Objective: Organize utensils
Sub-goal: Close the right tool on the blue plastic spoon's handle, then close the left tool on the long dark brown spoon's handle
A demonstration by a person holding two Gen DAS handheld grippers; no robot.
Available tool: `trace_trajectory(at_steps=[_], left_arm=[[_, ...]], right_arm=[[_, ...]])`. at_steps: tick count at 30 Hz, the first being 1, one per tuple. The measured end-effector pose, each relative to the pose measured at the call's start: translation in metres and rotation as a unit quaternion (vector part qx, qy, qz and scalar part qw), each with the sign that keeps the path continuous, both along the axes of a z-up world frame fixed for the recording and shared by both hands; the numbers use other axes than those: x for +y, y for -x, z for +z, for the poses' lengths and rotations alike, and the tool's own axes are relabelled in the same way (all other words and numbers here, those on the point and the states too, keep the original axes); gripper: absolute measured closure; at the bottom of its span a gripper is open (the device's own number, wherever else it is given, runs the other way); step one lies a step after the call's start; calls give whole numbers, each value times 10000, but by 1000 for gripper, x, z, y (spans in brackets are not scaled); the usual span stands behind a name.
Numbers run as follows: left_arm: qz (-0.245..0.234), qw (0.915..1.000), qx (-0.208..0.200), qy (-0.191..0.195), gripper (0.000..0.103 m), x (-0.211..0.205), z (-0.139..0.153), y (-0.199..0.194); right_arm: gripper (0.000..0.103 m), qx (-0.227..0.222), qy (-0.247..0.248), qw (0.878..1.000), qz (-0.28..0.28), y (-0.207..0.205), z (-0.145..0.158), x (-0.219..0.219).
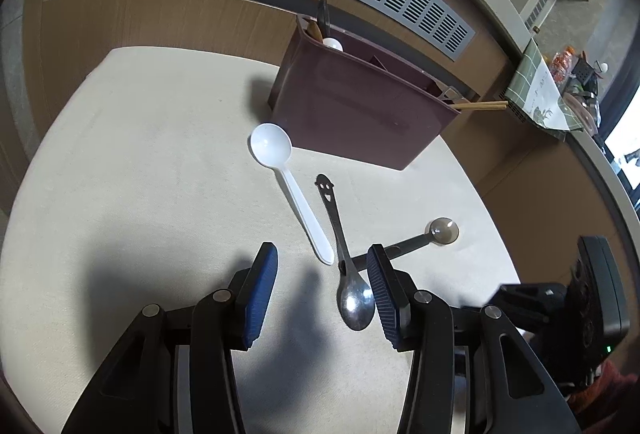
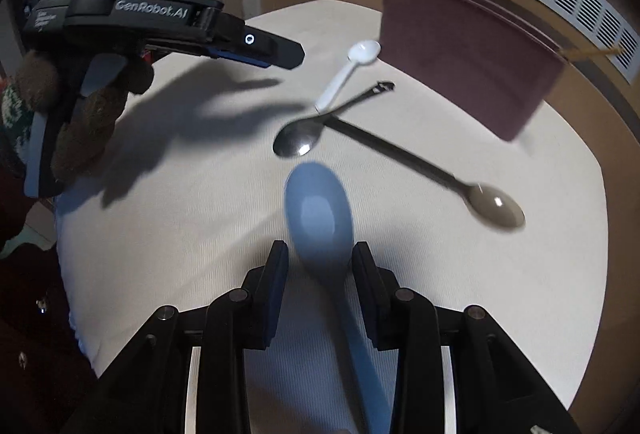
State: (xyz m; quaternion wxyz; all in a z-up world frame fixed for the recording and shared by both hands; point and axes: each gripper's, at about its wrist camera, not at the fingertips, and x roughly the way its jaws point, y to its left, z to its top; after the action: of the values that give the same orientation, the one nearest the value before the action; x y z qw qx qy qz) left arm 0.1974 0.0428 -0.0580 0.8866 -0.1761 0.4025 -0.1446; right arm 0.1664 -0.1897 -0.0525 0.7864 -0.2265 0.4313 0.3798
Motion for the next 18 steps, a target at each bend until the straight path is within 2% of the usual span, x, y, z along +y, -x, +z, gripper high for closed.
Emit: trace_trajectory(at_steps=[4, 8, 11, 13, 15, 18], left_arm=[[-116, 9999, 97, -70, 54, -4, -1, -4], [-594, 9980, 215, -43, 53, -28, -2, -18], [-1320, 9907, 306, -114, 53, -66, -2, -33], [-1744, 9834, 215, -459, 53, -95, -2, -43], [-1903, 9782, 163, -820, 53, -114, -6, -55], [-1767, 9789, 432, -932, 53, -115, -19, -74]], right_arm=[[73, 259, -234, 9991, -226, -21, 3, -5], [74, -92, -553, 9943, -903, -23, 21, -35], [73, -156, -877, 9800, -1782, -29, 32, -77], [73, -58, -1083, 9644, -2410, -33, 32, -113], [73, 75, -1245, 9521, -2793, -35, 29, -138], [73, 298, -1497, 9335, -3244, -34, 18, -171]])
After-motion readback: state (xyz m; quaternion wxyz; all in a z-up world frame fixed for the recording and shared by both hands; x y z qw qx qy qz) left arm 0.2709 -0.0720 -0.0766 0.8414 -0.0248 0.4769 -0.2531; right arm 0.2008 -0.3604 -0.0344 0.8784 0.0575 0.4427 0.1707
